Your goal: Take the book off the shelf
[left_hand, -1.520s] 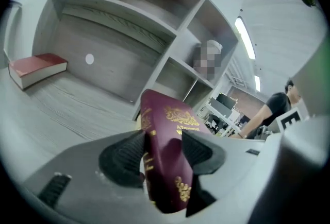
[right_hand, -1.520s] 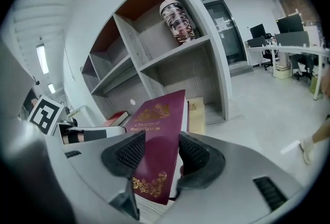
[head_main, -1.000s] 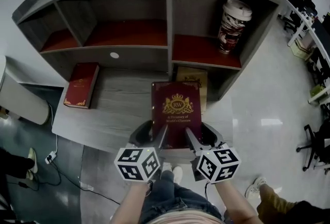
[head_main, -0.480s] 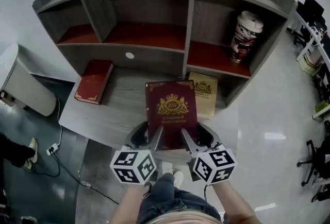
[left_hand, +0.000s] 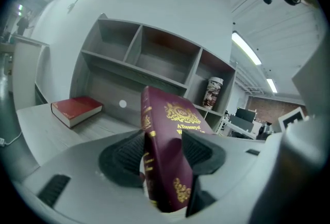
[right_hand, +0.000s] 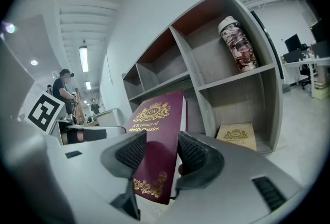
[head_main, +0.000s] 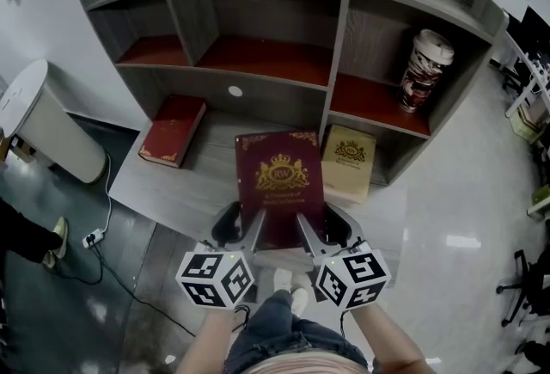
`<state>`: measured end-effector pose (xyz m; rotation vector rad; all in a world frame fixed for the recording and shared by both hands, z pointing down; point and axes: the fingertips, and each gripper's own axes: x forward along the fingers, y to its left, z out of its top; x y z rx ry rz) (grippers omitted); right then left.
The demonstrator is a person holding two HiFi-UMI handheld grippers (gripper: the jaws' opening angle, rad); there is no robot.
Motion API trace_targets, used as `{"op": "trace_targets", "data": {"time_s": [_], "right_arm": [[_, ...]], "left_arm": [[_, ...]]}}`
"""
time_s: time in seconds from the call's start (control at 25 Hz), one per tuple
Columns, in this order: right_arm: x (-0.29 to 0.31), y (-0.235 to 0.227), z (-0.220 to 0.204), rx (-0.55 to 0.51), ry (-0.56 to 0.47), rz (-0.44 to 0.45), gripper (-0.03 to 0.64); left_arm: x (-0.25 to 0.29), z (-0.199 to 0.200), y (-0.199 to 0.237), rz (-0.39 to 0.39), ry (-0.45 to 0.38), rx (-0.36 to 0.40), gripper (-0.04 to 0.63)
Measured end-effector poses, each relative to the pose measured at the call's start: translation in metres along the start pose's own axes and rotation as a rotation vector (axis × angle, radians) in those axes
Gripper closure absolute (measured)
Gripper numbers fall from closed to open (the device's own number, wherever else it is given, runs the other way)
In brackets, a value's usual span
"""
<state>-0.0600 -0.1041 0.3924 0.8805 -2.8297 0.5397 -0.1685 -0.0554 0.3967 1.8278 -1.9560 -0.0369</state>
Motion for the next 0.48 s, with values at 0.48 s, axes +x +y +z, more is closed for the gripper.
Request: {"op": "trace_targets", "data": {"time_s": [0.48], "right_arm": [[-0.004, 0.023, 0.002, 0.005, -0.035, 0.037, 0.420]], "left_arm": [[-0.023, 0.009, 0.007, 0.028, -0.030, 0.024, 0.374]]}}
